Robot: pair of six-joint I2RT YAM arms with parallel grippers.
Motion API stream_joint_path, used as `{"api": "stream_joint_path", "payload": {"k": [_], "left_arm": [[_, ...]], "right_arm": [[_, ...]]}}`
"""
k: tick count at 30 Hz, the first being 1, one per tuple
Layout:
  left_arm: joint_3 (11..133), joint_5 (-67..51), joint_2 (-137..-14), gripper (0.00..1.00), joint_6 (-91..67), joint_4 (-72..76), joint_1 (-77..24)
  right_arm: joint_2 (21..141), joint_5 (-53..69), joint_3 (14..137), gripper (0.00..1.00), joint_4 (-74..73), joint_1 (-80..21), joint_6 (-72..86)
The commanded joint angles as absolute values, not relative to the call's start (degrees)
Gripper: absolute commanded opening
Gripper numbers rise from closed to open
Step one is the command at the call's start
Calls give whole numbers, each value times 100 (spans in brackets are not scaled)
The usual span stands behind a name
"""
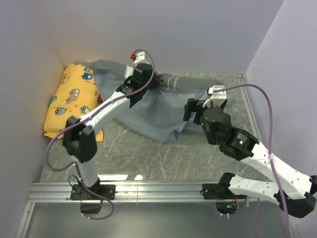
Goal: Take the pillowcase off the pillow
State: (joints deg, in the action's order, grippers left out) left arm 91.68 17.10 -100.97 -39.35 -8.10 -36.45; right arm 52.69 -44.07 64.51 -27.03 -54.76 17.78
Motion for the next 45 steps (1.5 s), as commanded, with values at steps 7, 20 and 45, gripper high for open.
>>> {"api": "stream_joint_path", "payload": {"k": [7, 20, 45], "left_arm": [[10951, 141, -11944, 0, -4491, -1090, -2953], [10538, -210, -11541, 0, -4430, -897, -2953], [8297, 2607, -9298, 78, -2997, -1142, -5089]], "right_arm": [[5862, -3445, 6214, 100, -2128, -3729, 2118], [7846, -2750, 6413, 89, -1403, -2611, 2487], [7673, -456, 8122, 0, -2804, -2558, 2654]]}}
